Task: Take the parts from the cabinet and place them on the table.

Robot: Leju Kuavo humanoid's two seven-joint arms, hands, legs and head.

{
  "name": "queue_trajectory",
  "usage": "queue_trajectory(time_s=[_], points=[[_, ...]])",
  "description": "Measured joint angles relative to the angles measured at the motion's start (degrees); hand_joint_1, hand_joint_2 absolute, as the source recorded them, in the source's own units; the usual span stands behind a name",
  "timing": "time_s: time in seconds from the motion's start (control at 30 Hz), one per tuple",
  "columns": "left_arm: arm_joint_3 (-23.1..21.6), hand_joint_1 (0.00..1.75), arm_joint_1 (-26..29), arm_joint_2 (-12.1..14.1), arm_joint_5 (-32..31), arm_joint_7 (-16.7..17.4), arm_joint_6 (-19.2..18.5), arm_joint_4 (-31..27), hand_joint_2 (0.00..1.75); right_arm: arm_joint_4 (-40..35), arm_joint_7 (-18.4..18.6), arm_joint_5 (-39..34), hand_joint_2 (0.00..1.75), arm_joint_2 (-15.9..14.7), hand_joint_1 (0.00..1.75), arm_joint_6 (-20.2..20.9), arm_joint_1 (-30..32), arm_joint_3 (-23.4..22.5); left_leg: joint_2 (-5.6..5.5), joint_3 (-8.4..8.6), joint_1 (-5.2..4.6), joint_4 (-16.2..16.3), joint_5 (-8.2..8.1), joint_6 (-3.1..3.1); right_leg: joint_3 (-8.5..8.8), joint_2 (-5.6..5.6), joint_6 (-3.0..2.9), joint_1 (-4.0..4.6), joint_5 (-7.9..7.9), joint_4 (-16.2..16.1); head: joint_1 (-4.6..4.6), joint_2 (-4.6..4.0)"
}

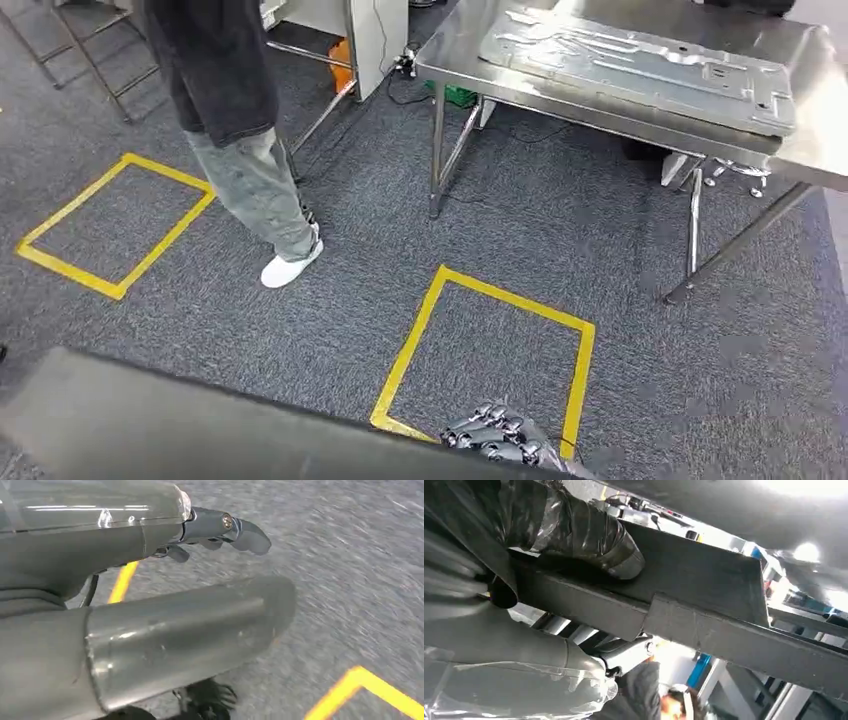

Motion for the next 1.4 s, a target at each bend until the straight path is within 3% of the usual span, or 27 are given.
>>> queue_trajectory(time_s=[0.07,0.1,0.13,0.17,0.23,0.27,0.3,0.37,0.4,0.43,0.47,0.57,0.6,0.67,0.73,0.77,0.8,0.83,0.9,0.93,0.97,1.1,1.17,1.27,1.3,1.33,1.4], points=[[0.02,0.0,-0.17,-0.04,0.77,-0.37,-1.98,0.0,0.0,0.0,-0.04,-0.26,1.75,-0.02,1.75,1.21,0.36,-0.33,1.06,0.57,-0.11,-0.5,0.01,-0.62,-0.17,1.07,-0.41,0.01,0.11,-0.2,0.0,0.0],[0.02,0.0,-0.18,-0.09,1.12,-0.61,-2.58,0.0,0.0,-0.02,-0.02,-0.44,1.75,-0.02,1.75,1.73,0.41,-0.46,0.66,0.55,0.08,-0.15,-0.64,-1.01,0.49,1.58,-0.97,-0.85,0.59,-1.08,-0.02,0.0],[0.02,0.0,-0.19,-0.18,1.18,-0.77,-2.72,0.0,0.0,-0.02,0.04,-0.77,1.75,-0.02,1.75,2.13,0.31,-0.64,-1.49,-0.05,0.18,1.66,-1.93,-1.14,0.58,1.94,-1.3,-0.73,0.7,-1.32,0.0,0.0],[0.0,0.0,-0.18,-0.24,1.21,-0.77,-2.8,0.02,0.0,-0.02,0.15,-1.07,1.75,-0.02,1.75,2.43,0.17,-0.79,-2.8,-1.81,0.25,5.32,-4.15,-1.15,0.5,2.23,-1.57,-0.71,0.75,-1.3,-0.04,0.0],[0.02,0.0,0.1,-0.31,1.29,-0.74,-2.5,0.0,0.0,0.09,0.57,-1.31,1.75,0.0,1.75,3.04,0.15,-1.14,-3.83,-6.58,0.27,14.96,-8.36,-1.38,0.42,3.29,-1.75,-0.53,0.68,-1.2,-0.02,0.0],[0.02,0.0,0.28,-0.33,1.4,-0.64,-2.35,0.0,0.0,0.24,0.57,-1.44,1.75,-0.02,1.75,3.22,0.16,-1.27,-3.9,-8.36,0.27,18.23,-8.92,-1.42,0.42,3.89,-1.79,-0.43,0.66,-1.1,-0.04,0.0],[0.02,0.0,0.37,-0.33,1.58,-0.61,-2.3,0.0,0.0,0.37,0.57,-1.53,1.75,-0.02,1.75,3.24,0.16,-1.31,-3.91,-8.8,0.26,18.45,-7.92,-1.39,0.48,4.48,-1.8,-0.39,0.64,-1.03,-0.02,0.0],[0.02,0.0,0.3,-0.37,1.93,-0.66,-2.37,0.0,0.0,0.44,0.59,-1.77,1.75,-0.02,1.75,3.63,0.15,-1.55,-4.25,-6.07,0.27,11.28,-2.57,-1.05,0.58,5.64,-1.63,-0.39,0.41,-0.66,-0.04,0.0],[0.02,0.0,0.29,-0.37,1.95,-0.7,-2.48,0.0,0.0,0.44,0.59,-1.86,1.75,-0.02,1.75,3.94,0.13,-1.71,-5.15,-3.79,0.26,6.03,0.2,-0.73,0.64,6.16,-1.49,-0.4,0.25,-0.48,-0.02,0.0],[0.04,0.0,0.36,-0.31,1.99,-0.83,-2.56,0.0,0.0,0.44,0.59,-1.9,1.75,0.0,1.75,4.16,0.14,-1.88,-7.81,-2.26,0.26,1.89,1.32,-0.24,0.51,6.5,-1.33,-0.57,0.12,-0.28,-0.02,0.0],[0.04,0.0,0.37,-0.28,2.08,-0.85,-2.72,0.0,0.0,0.46,0.61,-1.9,1.75,-0.02,1.75,4.2,0.09,-2.04,-8.56,-1.76,0.3,0.47,0.78,-0.03,0.1,7.03,-0.87,-0.22,-0.09,0.25,-0.02,0.0],[0.04,0.0,0.2,-0.33,2.1,-0.92,-2.96,0.0,0.0,0.44,0.63,-1.93,1.75,-0.02,1.75,4.2,0.27,-2.38,-7.23,-1.68,-0.19,0.72,0.92,0.5,-0.35,8.52,0.22,-0.82,0.38,-0.14,0.0,0.0],[0.04,0.0,0.09,-0.55,2.1,-0.92,-2.96,0.02,0.0,0.42,0.63,-1.93,1.75,-0.02,1.75,4.2,0.22,-2.49,-6.6,-1.44,0.65,0.01,1.36,1.02,-0.37,8.68,0.51,-0.48,0.2,0.04,-0.04,0.0],[0.07,0.0,0.03,-0.61,2.1,-0.94,-2.98,0.02,0.0,0.42,0.61,-1.93,1.75,-0.02,1.75,4.2,0.13,-2.69,-5.29,-1.27,0.51,-0.23,1.42,1.74,-2.23,4.25,1.1,-0.55,-2.77,4.24,0.0,0.0],[0.07,0.0,0.27,-0.61,2.08,-1.03,-2.98,0.02,0.0,0.44,0.63,-1.95,1.75,-0.02,1.75,4.2,0.29,-2.89,-3.95,-1.35,0.34,-0.17,1.33,1.85,-6.98,3.29,1.84,-0.98,-7.31,13.63,0.0,0.0],[0.07,0.0,0.34,-0.61,2.08,-1.12,-2.98,0.02,0.0,0.44,0.61,-2.04,1.75,-0.04,1.75,4.2,0.46,-2.97,-3.29,-1.36,0.34,-0.16,1.25,1.84,-8.7,3.25,2.11,-1.15,-8.13,16.91,0.02,0.0],[0.07,0.0,0.34,-0.61,2.06,-1.2,-2.98,0.02,0.0,0.44,0.59,-2.06,1.75,-0.04,1.75,4.2,0.75,-3.08,-2.73,-1.3,0.34,-0.15,1.14,1.78,-9.2,3.19,2.32,-1.28,-7.59,17.66,0.02,0.0],[0.07,0.0,0.3,-0.63,1.99,-1.27,-2.98,0.02,0.0,0.44,0.55,-2.08,1.75,-0.04,1.75,4.2,1.09,-3.26,-2.26,-1.17,0.34,-0.14,1.01,1.65,-8.31,3.02,2.4,-1.4,-5.76,15.62,0.02,0.0],[0.07,0.0,0.23,-0.68,1.93,-1.29,-2.98,0.02,0.0,0.42,0.44,-2.06,1.75,-0.04,1.75,4.18,1.49,-3.43,-1.37,-0.57,0.33,-0.13,0.63,1.28,-3.04,1.99,2.09,-1.47,-0.45,5.57,0.02,0.0],[0.07,0.0,0.23,-0.7,1.91,-1.29,-2.98,0.02,0.0,0.39,0.39,-2.06,1.75,-0.02,1.75,4.18,1.56,-3.52,-0.95,-0.22,0.3,-0.15,0.43,0.98,-0.41,0.11,1.61,-1.23,1.04,0.6,0.02,0.0],[0.07,0.0,0.23,-0.7,1.91,-1.29,-2.98,0.02,0.0,0.39,0.39,-2.06,1.75,-0.02,1.75,4.18,1.55,-3.59,-0.64,-0.14,-0.1,-0.01,0.15,0.54,-0.14,-0.41,1.24,-0.56,0.35,-0.07,0.02,0.0],[0.07,0.0,-0.08,-0.72,1.88,-1.22,-3.04,0.02,0.0,0.13,0.09,-2.06,1.75,-0.04,1.75,4.27,2.06,-3.83,0.98,0.79,-0.2,-0.61,-0.17,-0.74,-0.13,1.77,-0.21,-0.64,0.74,-0.71,0.0,0.0],[0.07,0.0,-0.15,-0.72,1.91,-1.22,-3.07,0.02,0.0,-0.07,0.04,-2.06,1.75,-0.02,1.75,4.4,2.04,-3.85,-2.21,-0.51,0.26,2.72,-2.74,-0.95,0.28,2.29,-0.89,-1.03,1.03,-1.31,0.0,0.0],[0.07,0.0,0.17,-0.7,1.93,-1.2,-3.15,0.02,0.0,-0.09,-0.07,-2.06,1.75,0.0,1.75,4.99,2.24,-3.87,-3.9,-7.28,0.34,16.45,-8.86,-1.19,0.16,3.66,-1.34,-0.81,0.97,-1.18,0.0,0.0],[0.07,0.0,0.35,-0.7,1.93,-1.16,-3.31,0.02,0.0,-0.09,-0.13,-2.06,1.75,0.0,1.75,5.05,2.29,-3.87,-3.91,-8.44,0.34,18.29,-8.61,-1.21,0.16,4.22,-1.41,-0.76,0.91,-1.03,-0.02,0.0],[0.07,0.0,0.41,-0.7,1.95,-1.07,-3.39,0.02,0.0,-0.09,-0.22,-2.06,1.75,0.0,1.75,5.16,2.31,-3.87,-3.92,-8.16,0.34,17.14,-6.99,-1.15,0.21,4.77,-1.41,-0.74,0.84,-0.88,-0.02,0.0],[0.07,0.0,0.38,-0.7,2.34,-0.68,-3.61,0.02,0.0,-0.09,-0.35,-2.08,1.75,0.0,1.75,5.16,2.3,-3.87,-4.22,-4.62,0.34,8.42,-1.32,-0.78,0.34,5.53,-1.3,-0.75,0.48,-0.43,-0.02,0.0]])
